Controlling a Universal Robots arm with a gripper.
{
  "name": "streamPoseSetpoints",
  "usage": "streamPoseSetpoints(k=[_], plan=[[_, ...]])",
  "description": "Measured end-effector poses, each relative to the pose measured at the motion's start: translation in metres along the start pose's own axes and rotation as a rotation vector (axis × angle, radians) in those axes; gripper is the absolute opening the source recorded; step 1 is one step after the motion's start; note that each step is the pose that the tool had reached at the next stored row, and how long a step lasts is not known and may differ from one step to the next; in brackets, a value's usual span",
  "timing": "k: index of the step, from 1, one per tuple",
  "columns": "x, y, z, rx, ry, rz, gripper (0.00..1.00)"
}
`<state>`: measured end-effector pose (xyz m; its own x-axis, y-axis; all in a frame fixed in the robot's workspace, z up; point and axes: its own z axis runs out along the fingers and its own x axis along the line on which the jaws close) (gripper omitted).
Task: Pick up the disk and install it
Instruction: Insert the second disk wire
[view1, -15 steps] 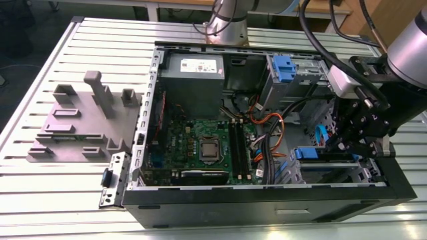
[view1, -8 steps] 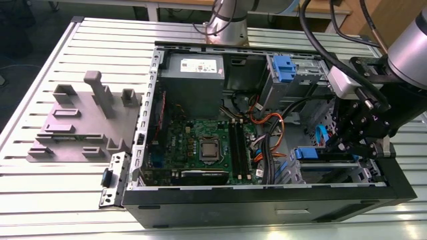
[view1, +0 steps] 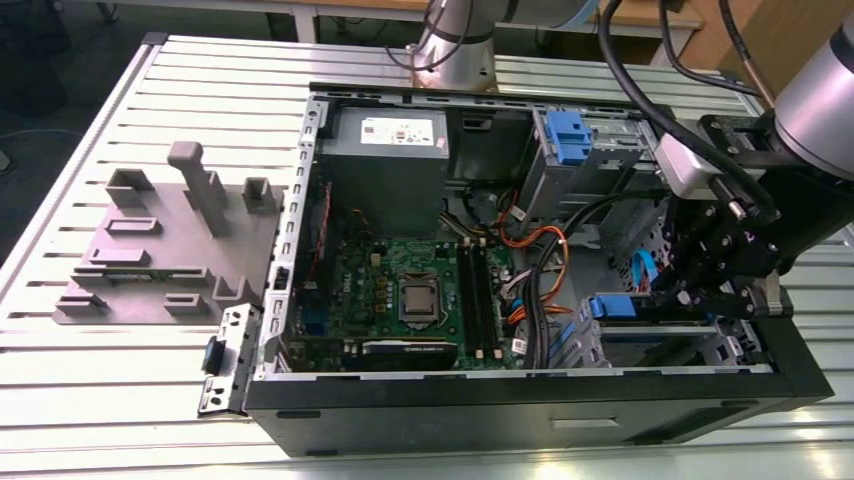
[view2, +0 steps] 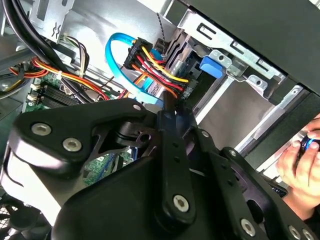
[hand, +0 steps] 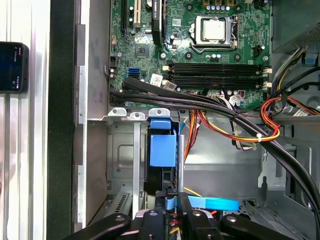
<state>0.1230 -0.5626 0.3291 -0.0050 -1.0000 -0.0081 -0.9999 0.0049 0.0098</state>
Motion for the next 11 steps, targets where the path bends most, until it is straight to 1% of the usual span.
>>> streamPoseSetpoints(k=[2, 4, 5, 6, 7, 8, 9, 11], plan=[[-0.0007, 0.0, 0.0, 0.0, -0.0026, 0.0, 0.24], [-0.0008, 0.0, -0.0024, 0.0001, -0.0063, 0.0, 0.24], [-0.0007, 0.0, -0.0047, 0.0001, -0.0066, 0.0, 0.24], [-0.0007, 0.0, -0.0078, 0.0, -0.0047, 0.0, 0.24], [-0.0007, 0.0, -0.0101, 0.0, -0.0042, 0.0, 0.24], [-0.0007, 0.0001, -0.0119, 0.0, -0.0046, 0.0, 0.24], [-0.0007, 0.0001, -0.0137, 0.0, -0.0043, 0.0, 0.24], [-0.0007, 0.0001, -0.0145, 0.0, -0.0043, 0.0, 0.24]])
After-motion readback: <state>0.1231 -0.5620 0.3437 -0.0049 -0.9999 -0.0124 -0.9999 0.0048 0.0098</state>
